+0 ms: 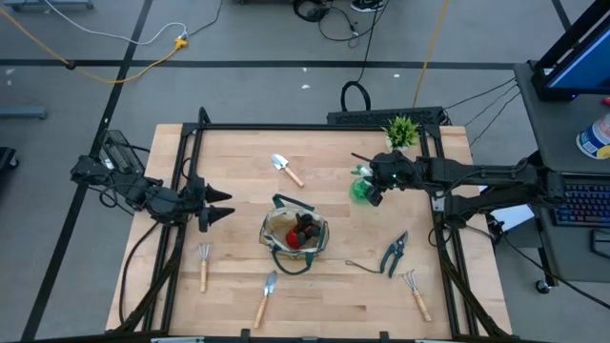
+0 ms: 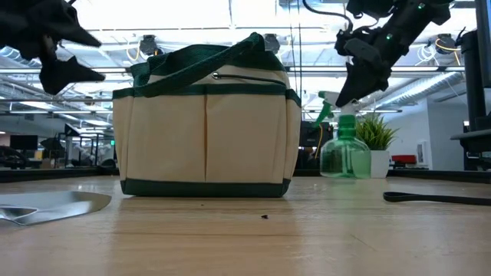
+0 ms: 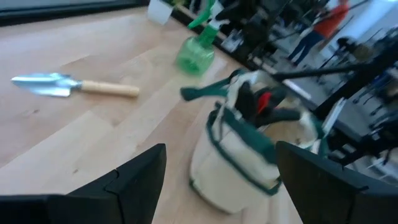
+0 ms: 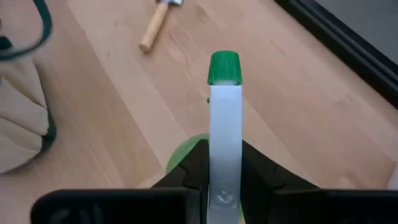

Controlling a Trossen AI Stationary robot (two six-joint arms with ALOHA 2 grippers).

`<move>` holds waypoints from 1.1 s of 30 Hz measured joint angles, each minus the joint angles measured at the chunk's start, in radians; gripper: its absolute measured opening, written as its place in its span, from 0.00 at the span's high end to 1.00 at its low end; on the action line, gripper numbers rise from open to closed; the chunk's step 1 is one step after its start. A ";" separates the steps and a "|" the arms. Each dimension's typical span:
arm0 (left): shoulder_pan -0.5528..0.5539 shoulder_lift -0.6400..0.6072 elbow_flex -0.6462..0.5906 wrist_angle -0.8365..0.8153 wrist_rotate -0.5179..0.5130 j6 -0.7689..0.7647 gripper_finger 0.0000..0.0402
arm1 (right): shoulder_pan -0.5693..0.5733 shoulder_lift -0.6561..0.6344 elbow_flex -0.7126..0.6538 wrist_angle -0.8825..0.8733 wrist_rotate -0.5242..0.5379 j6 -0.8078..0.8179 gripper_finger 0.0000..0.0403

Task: Pick & Place Garden tools in Gardening bag
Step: Put the spray bottle into the gardening bag

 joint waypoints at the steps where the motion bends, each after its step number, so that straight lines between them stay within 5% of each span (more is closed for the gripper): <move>1: 0.000 0.000 0.000 0.026 0.000 0.005 0.23 | 0.000 -0.005 0.000 0.004 0.000 -0.002 0.89; 13: 0.000 0.004 0.000 0.382 -0.002 0.185 0.23 | 0.000 -0.119 0.000 0.235 -0.027 -0.029 0.89; 22: 0.000 0.113 0.000 0.620 -0.044 0.255 0.23 | 0.000 -0.161 0.000 0.609 -0.249 -0.154 0.89; 33: 0.000 0.256 0.001 0.818 -0.045 0.191 0.23 | 0.000 -0.160 0.000 0.836 -0.560 -0.346 0.89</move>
